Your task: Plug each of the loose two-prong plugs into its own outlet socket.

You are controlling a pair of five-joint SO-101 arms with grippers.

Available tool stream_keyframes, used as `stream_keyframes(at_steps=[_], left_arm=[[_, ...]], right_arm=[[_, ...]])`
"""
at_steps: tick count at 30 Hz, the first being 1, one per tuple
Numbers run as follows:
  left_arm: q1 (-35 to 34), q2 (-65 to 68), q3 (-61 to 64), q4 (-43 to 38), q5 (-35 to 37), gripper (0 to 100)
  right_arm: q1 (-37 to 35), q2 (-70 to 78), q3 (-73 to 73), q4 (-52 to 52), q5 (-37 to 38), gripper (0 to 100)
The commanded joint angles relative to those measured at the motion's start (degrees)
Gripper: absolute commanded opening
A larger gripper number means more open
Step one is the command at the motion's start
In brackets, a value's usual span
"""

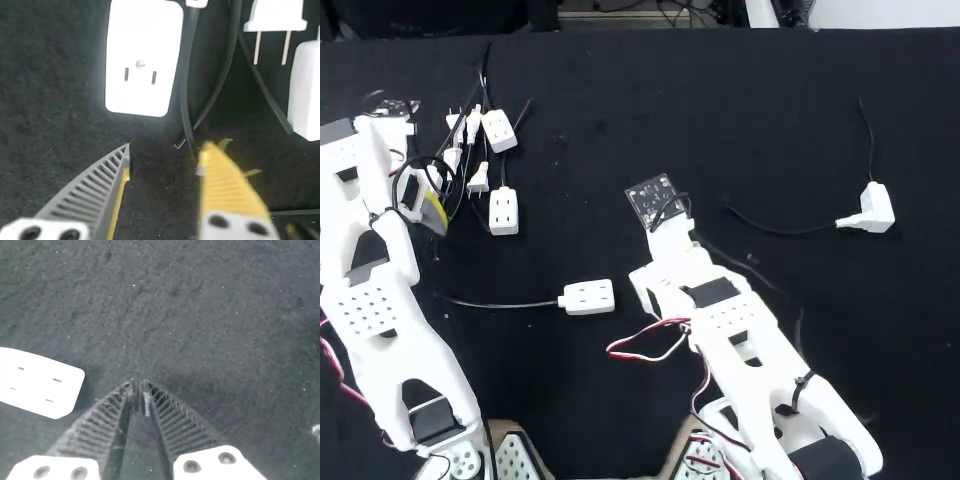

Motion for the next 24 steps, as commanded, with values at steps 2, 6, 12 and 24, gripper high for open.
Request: stream_keyframes(at_steps=[2, 6, 12, 24], left_arm=[[-0.66, -0.88, 0.04, 1.32, -0.18, 5], [-0.57, -1.49, 0.13, 5.45, -0.44, 2], [-1.36, -2.29, -2.68, 9.93, -0.44, 3], [0.48, -14.59, 6.2, 12.13, 3.43, 25]], right_arm=[[0.53, -2.59, -0.75, -1.41, -0.26, 1.5], [0.53, -2.59, -0.75, -1.41, -0.26, 1.5], [0.53, -2.59, -0.75, -1.41, -0.26, 1.5], [0.53, -2.59, -0.75, -1.41, -0.26, 1.5]])
